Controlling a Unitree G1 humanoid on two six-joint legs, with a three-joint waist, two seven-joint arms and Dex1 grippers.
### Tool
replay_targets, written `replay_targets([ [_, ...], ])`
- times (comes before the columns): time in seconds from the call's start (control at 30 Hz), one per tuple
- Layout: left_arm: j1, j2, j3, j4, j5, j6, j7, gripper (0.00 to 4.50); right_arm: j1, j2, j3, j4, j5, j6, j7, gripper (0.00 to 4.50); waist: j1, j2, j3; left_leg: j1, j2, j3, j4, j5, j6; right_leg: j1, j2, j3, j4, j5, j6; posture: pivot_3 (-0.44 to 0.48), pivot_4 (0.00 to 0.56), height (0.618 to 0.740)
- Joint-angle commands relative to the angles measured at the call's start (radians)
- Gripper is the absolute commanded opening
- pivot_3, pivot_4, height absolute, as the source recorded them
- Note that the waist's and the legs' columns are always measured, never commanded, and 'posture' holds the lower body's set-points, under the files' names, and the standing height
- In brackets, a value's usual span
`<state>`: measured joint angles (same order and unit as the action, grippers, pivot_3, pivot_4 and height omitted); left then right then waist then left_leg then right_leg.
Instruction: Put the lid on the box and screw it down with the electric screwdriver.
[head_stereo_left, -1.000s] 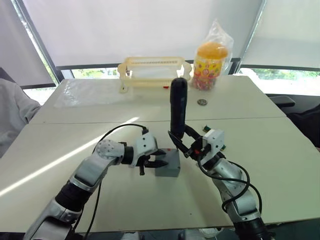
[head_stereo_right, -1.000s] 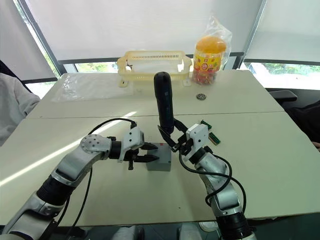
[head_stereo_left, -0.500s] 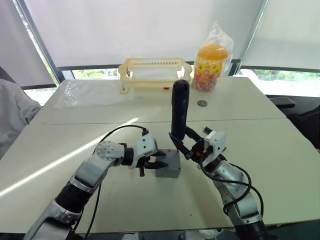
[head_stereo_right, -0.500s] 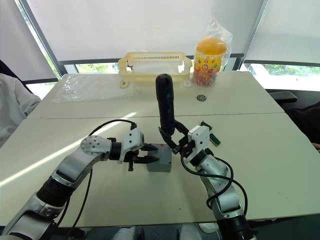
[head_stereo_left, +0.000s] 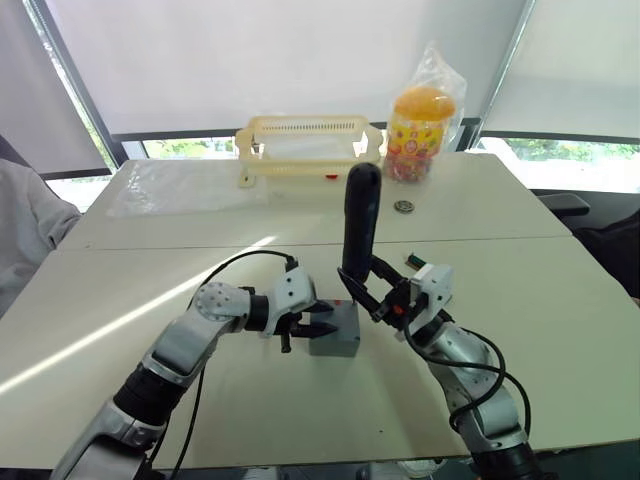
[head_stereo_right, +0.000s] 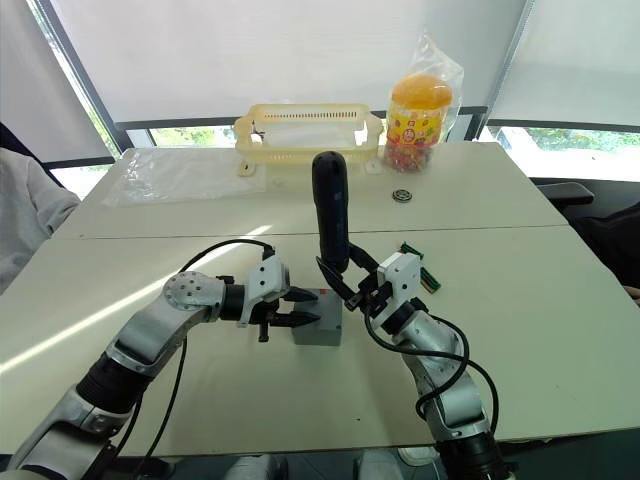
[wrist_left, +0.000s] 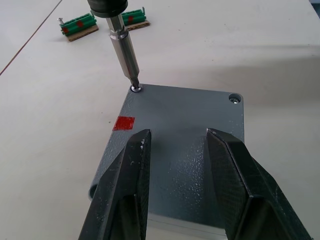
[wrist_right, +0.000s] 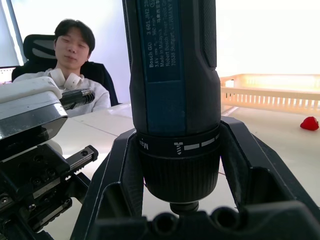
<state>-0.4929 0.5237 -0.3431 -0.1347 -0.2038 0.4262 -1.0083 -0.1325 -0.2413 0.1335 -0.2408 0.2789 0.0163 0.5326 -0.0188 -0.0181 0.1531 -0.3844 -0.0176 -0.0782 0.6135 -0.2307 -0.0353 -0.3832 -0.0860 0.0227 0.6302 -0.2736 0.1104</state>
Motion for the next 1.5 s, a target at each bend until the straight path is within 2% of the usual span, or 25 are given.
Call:
replay_targets([
  [0.03,0.003,0.003,-0.019,0.011,0.03,0.005,0.004,1.75,0.071,-0.025,0.08,0.071,-0.003,0.128,0.057,1.76,0.0,0.0,0.0,0.0,0.0,0.0,0.0,0.0,0.0,0.0,0.0,0.0,0.0,0.0,0.0,0.0,0.15,0.74],
  [0.4,0.004,0.007,-0.019,0.012,0.031,0.004,0.006,1.75,0.065,-0.048,0.091,0.107,-0.037,0.18,0.04,1.76,0.001,-0.001,-0.001,0.004,0.005,0.0,-0.001,0.0,0.0,0.004,0.0,-0.001,-0.001,-0.001,-0.002,0.0,0.15,0.74],
  [0.47,0.003,0.007,-0.019,0.013,0.032,0.004,0.007,1.75,0.065,-0.048,0.09,0.109,-0.048,0.17,0.035,1.76,0.001,-0.001,-0.001,0.01,0.006,0.0,-0.003,-0.001,-0.001,0.01,0.0,-0.001,-0.003,-0.003,-0.003,0.0,0.15,0.74],
  [0.63,0.0,0.005,-0.017,0.021,0.037,-0.001,0.006,1.75,0.054,-0.044,0.063,0.064,-0.041,0.116,0.035,1.76,0.001,0.0,-0.002,0.011,0.01,-0.002,-0.004,-0.003,-0.003,0.01,-0.001,-0.003,-0.01,-0.005,-0.002,0.0,0.15,0.74],
  [0.8,-0.009,-0.001,-0.018,0.042,0.042,-0.014,0.006,1.75,0.073,-0.074,0.045,-0.063,0.017,0.126,0.065,1.76,0.006,0.002,0.0,0.005,0.009,-0.002,-0.004,-0.003,-0.004,0.01,-0.002,-0.004,-0.012,-0.003,-0.006,0.0,0.15,0.74],
  [1.0,-0.012,-0.009,-0.023,0.052,0.045,-0.021,0.004,1.75,0.081,-0.086,0.051,-0.109,0.056,0.154,0.079,1.76,0.005,0.002,0.0,-0.007,0.009,-0.002,-0.005,-0.003,-0.004,-0.002,0.004,-0.006,-0.011,-0.003,-0.005,0.0,0.15,0.74],
  [1.5,-0.001,0.002,-0.043,0.056,0.064,-0.032,-0.005,1.75,0.036,-0.105,0.062,-0.126,0.041,0.153,0.09,1.76,0.004,0.002,0.0,-0.006,0.009,-0.001,-0.005,-0.003,-0.004,-0.004,0.007,-0.006,-0.009,-0.003,-0.005,0.0,0.15,0.74],
])
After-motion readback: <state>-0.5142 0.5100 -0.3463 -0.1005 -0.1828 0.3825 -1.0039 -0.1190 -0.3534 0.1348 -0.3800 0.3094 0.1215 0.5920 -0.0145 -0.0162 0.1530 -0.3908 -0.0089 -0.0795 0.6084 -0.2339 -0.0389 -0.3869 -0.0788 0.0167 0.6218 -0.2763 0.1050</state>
